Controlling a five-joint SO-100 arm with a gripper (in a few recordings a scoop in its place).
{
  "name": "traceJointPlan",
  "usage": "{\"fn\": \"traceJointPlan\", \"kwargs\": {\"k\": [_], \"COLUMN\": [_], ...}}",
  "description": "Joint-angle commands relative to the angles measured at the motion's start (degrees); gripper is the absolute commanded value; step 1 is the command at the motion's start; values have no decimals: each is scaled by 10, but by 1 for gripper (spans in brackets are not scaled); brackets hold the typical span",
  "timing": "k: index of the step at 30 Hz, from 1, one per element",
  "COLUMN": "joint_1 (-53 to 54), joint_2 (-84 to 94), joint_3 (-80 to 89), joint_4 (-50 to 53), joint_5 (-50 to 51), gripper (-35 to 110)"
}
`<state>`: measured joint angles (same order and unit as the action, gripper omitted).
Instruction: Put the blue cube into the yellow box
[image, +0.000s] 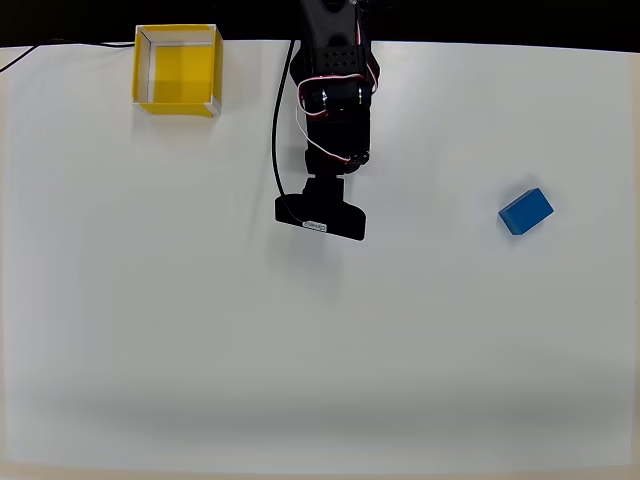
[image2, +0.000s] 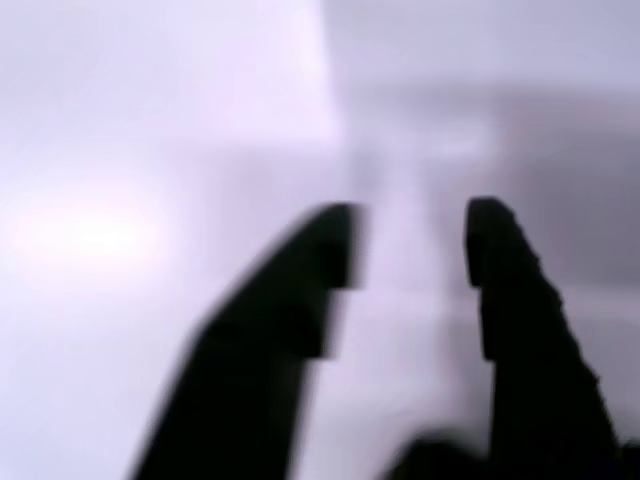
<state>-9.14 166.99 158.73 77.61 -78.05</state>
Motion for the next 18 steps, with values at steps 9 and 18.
{"fn": "traceJointPlan", "kwargs": {"k": [9,18], "joint_1": [-59,-142], "joint_2": [-314,-510], "joint_3": [-450,-664], "joint_4": [-45,-44], "joint_5": [188,374], "gripper": [49,48]}}
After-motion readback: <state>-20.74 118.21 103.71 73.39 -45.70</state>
